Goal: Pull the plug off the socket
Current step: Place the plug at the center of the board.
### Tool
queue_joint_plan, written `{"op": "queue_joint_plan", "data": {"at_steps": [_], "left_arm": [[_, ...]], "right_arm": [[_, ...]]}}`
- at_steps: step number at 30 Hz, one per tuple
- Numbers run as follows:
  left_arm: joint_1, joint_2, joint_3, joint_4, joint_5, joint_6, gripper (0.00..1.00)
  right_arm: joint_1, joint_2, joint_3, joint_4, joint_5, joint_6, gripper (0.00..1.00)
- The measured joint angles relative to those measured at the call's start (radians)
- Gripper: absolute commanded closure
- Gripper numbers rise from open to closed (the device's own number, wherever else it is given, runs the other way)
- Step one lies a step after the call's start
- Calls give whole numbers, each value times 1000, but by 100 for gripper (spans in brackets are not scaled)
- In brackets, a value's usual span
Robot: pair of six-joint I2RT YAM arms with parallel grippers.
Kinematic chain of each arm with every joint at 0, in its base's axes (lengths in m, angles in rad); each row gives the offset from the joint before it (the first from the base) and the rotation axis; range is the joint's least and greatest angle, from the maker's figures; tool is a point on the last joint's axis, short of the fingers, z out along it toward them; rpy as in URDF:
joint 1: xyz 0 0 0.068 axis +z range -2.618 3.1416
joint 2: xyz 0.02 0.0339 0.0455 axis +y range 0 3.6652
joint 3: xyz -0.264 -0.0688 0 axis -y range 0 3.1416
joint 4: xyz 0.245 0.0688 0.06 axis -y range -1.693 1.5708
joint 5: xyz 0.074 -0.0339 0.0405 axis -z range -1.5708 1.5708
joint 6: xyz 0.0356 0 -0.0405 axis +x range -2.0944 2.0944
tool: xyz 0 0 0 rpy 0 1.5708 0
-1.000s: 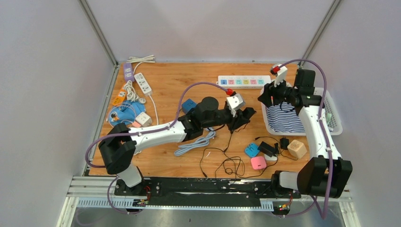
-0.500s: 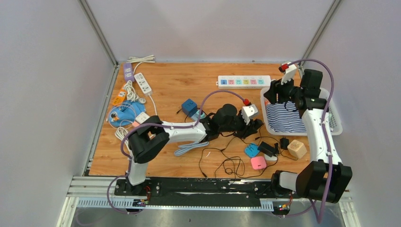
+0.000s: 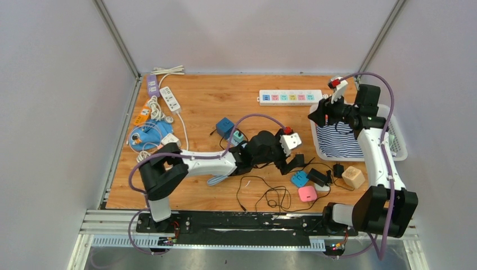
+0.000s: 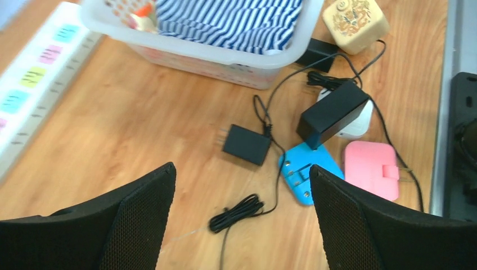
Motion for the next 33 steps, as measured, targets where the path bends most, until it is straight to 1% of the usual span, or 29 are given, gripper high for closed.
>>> {"op": "queue_joint_plan", "data": {"at_steps": [2, 4, 6, 9, 11, 13, 16, 18, 20, 25, 31, 33], "left_arm": [[0, -80, -54, 1, -44, 51, 6], [0, -154, -106, 6, -91, 95, 1], [0, -246, -179, 13, -166, 147, 0], [1, -356, -274, 20, -279, 201, 0], [8, -405, -330, 26, -348, 227, 0], [18, -430, -377, 26, -392, 240, 0], [45, -438, -436, 21, -446, 240, 0], [96, -439, -466, 14, -469, 232, 0], [135, -449, -485, 2, -478, 214, 0], [219, -523, -501, -6, -466, 140, 0], [421, -653, -516, -5, -356, -53, 0], [460, -689, -531, -6, -319, -106, 0]], "right_arm": [[12, 5, 0, -1, -26, -32, 39], [36, 13, 0, -7, -51, -79, 36], [72, 32, 11, -34, -103, -149, 33], [131, 81, 42, -91, -179, -274, 33], [199, 123, 72, -141, -204, -372, 33], [284, 173, 106, -181, -205, -438, 33], [397, 278, 181, -227, -179, -492, 34], [450, 363, 254, -264, -141, -496, 34], [477, 437, 322, -283, -107, -490, 34], [512, 545, 423, -301, -55, -417, 35], [573, 633, 458, -300, -15, -325, 34], [610, 647, 457, -296, 1, -294, 33]]}}
